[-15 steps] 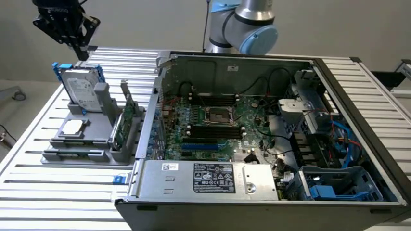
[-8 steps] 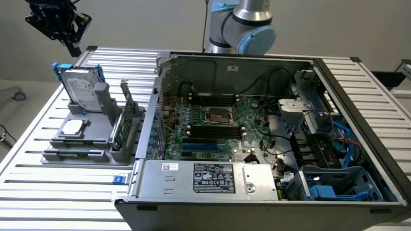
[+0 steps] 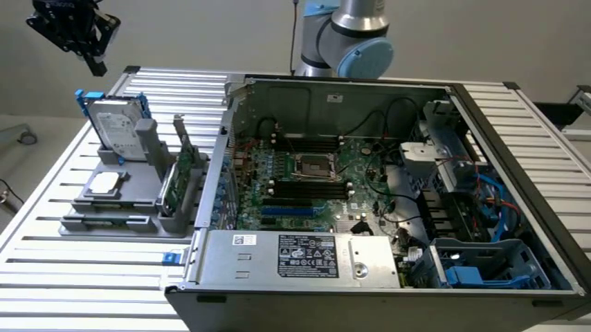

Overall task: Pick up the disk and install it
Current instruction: 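Reach for the disk, then pick up the disk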

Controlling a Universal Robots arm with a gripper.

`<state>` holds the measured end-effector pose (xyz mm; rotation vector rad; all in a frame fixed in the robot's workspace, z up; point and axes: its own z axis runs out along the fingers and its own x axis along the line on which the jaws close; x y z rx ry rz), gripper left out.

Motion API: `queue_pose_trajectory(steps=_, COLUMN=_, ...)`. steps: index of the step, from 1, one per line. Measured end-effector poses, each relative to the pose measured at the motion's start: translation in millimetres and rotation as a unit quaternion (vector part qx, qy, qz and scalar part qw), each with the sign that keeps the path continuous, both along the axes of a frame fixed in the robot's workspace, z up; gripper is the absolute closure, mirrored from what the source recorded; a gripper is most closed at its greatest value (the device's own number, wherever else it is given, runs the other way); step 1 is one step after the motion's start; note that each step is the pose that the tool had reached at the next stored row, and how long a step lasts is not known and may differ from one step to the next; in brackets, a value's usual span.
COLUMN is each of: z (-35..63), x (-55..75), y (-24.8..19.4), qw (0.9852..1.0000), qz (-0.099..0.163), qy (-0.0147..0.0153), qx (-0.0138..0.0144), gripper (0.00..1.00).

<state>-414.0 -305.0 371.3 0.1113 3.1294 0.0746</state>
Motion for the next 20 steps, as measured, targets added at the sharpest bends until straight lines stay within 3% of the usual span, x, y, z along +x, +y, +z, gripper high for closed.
queue_pose_trajectory(steps=17, z=0.0, x=-1.3, y=0.4, qw=0.9999, qz=0.001, qy=0.0141, qx=0.0000, gripper=0.89)
queue_pose_trajectory(steps=20, z=-0.1, x=-1.3, y=0.4, qw=0.9999, qz=0.001, qy=0.0149, qx=0.0000, gripper=0.89)
